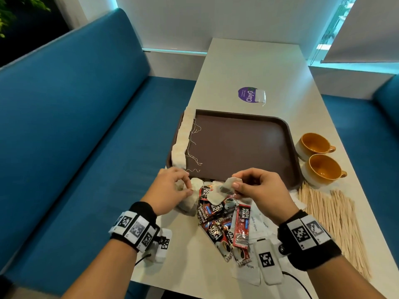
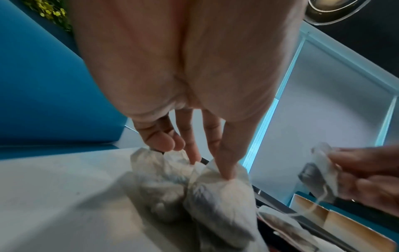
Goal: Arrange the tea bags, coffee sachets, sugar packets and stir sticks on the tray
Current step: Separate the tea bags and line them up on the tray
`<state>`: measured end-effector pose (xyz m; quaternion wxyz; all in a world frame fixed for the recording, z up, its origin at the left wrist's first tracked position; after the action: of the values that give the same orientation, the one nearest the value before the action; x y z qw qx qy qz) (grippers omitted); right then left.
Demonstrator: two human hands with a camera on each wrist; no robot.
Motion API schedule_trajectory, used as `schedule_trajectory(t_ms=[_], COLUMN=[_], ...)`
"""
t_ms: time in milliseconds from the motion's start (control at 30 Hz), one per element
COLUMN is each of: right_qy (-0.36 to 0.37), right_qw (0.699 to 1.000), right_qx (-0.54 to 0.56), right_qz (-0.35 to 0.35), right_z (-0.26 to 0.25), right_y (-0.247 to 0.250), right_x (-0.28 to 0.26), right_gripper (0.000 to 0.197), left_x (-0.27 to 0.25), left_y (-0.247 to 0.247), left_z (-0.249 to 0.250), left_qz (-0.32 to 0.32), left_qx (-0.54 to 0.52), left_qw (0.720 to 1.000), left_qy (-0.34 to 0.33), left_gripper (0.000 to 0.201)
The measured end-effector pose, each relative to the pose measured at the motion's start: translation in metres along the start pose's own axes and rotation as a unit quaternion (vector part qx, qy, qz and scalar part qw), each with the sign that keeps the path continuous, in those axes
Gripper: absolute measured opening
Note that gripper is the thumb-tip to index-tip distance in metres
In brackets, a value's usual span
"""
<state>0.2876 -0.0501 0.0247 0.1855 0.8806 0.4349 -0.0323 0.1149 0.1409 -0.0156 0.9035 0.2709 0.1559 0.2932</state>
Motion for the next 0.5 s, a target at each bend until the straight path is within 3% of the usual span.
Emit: schedule_trajectory(t_ms=[267,500], right_qy=[0.044,0.055], right_qw=[0.995,0.975], right_qx=[-0.09,-0.212], right_qz=[-0.007,0.032], right_z=[-0.037,-0.042], right_y=[0.006,-0.007], right_x=[0.089,0.206], right_gripper=[0.01,0.013], left_x=[-0.003,-0.017], left_y=[0.0,0.007], left_z=[-0.002,-0.019], left_qz=[-0.005,0.011], left_qx=[-0.006,-0.212], left_qw=[1.0,0.977], left_qy=[-0.016,0.018], left_gripper=[0.018,0.033])
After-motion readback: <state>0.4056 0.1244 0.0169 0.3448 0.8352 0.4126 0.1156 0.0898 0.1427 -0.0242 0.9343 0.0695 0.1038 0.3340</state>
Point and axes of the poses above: each hand's wrist, its own x-axis towards the middle knuckle, its own y-axis out of the back of the hand, z = x × y, the point moved 5 cm from there along x, towards the middle knuckle, and after that the axes turned 9 degrees about -x, right-handed, at the moved point
